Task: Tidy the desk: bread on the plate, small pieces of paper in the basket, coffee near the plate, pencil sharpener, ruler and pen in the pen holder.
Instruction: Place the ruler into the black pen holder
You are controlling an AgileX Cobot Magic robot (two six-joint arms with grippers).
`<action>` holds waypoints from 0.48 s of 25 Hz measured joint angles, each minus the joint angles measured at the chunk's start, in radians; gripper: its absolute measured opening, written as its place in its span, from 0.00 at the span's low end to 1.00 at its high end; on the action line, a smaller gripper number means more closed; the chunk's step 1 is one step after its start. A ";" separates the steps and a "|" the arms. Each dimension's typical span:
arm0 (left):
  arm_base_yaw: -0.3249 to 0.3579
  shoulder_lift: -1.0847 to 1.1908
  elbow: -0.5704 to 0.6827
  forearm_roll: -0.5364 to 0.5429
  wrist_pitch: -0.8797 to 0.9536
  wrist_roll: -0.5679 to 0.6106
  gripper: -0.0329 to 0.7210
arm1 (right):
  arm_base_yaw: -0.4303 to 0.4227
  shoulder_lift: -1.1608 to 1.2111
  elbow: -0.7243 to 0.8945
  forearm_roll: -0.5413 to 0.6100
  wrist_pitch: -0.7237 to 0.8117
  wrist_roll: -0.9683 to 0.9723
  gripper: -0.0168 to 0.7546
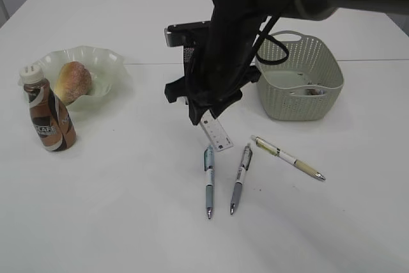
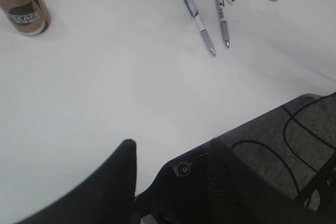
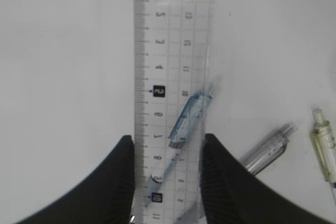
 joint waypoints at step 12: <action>0.000 0.000 0.000 -0.004 0.000 0.000 0.48 | 0.046 -0.251 0.174 -0.068 -0.415 -0.014 0.38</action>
